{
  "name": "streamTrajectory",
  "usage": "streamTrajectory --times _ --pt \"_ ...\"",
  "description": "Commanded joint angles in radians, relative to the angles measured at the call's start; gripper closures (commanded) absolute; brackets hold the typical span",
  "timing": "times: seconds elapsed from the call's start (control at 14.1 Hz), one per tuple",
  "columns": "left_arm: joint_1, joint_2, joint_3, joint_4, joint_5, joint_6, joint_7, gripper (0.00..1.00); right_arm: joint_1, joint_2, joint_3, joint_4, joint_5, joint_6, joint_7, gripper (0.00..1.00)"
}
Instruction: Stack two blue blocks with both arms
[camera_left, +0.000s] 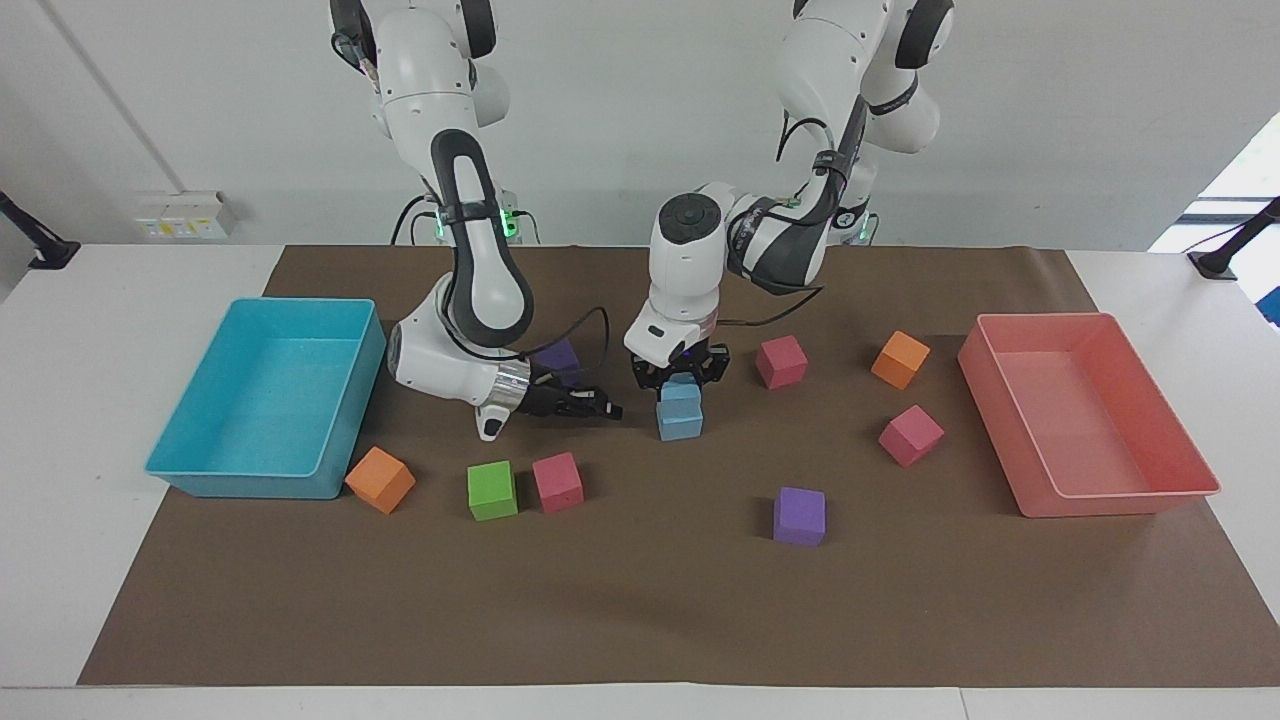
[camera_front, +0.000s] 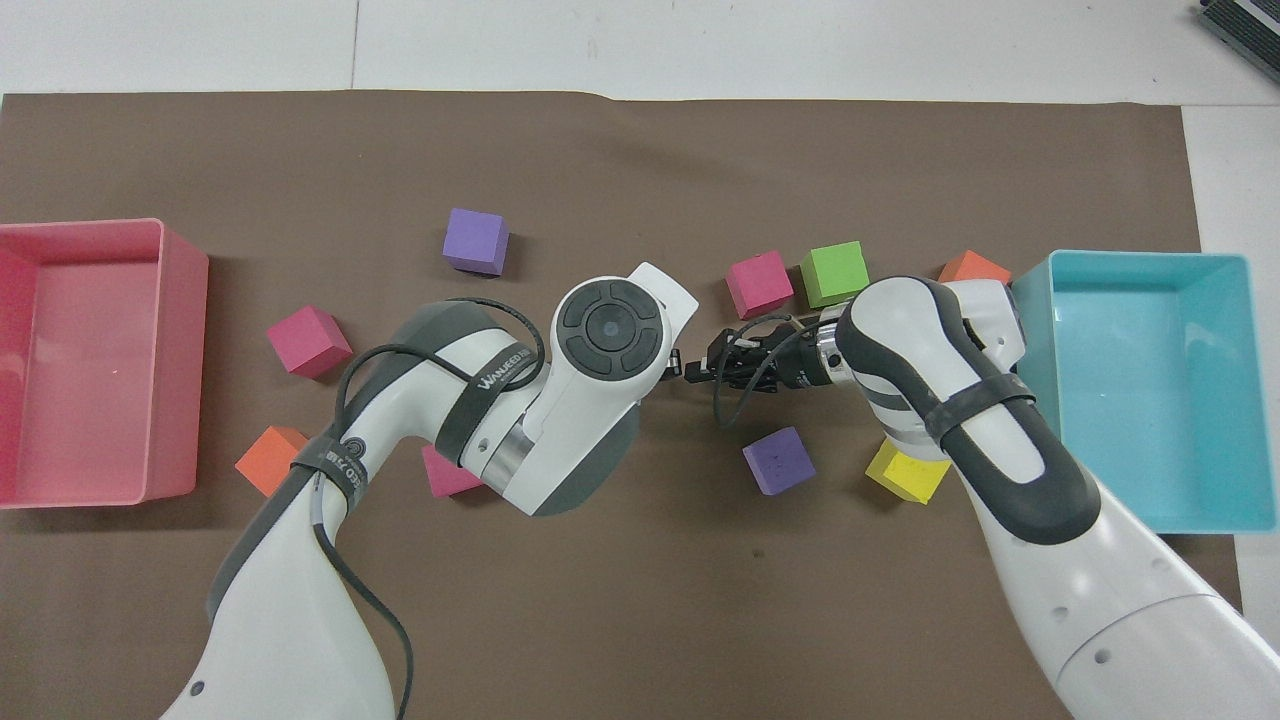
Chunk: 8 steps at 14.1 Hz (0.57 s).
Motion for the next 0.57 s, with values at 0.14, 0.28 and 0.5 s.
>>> streamTrajectory --times 0.14,0.28,0.5 --pt "-0.004 -0.009 0.012 -0.013 0.024 -0.007 -0.017 0.14 -0.009 0.000 0.009 -0.009 0.032 0.014 -0.036 1.00" --pt "-0.003 -0.011 0.013 -0.013 0.024 -0.004 -0.014 0.00 -0.009 0.000 0.009 -0.007 0.032 0.014 -0.036 1.00" --pt "0.003 -0.020 0.013 -0.012 0.024 -0.004 -0.009 0.00 -0.009 0.000 0.009 -0.009 0.032 0.014 -0.036 1.00"
